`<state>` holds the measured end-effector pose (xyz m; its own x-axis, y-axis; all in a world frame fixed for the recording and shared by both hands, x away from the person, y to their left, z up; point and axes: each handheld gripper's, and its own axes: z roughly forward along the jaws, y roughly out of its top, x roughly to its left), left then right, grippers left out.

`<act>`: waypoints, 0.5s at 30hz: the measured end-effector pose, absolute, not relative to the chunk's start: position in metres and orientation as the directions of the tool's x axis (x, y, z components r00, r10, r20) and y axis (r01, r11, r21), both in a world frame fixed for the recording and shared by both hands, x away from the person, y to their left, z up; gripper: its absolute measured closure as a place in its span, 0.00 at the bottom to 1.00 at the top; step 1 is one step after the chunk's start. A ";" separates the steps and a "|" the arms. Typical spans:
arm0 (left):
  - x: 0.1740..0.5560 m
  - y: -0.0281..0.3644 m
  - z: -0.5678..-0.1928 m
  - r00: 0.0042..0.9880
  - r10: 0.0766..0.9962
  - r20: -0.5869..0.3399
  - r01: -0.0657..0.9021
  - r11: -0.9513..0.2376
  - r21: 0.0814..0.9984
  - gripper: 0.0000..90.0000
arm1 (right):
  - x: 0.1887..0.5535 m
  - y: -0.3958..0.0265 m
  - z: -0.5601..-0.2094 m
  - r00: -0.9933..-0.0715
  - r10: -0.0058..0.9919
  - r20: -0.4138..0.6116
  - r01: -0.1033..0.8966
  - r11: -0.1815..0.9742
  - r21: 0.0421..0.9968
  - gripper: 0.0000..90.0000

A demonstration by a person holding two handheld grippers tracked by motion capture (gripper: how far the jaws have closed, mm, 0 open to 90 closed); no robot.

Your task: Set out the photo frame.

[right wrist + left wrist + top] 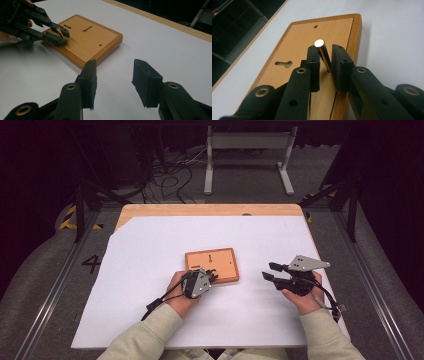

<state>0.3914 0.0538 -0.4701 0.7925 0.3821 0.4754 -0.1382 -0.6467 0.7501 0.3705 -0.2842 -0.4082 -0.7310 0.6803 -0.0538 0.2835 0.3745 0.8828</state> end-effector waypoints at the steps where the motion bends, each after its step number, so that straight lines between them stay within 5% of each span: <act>1: 0.391 0.054 -0.470 0.796 0.367 0.481 -0.152 -0.647 0.747 0.87 | 0.371 -0.283 -0.408 -0.733 0.677 -0.057 0.280 0.378 0.882 0.61; 15: 0.383 0.055 -0.469 0.791 0.295 0.536 -0.226 -0.674 0.704 0.94 | 0.378 -0.266 -0.398 -0.765 0.642 -0.049 0.273 0.392 0.878 0.62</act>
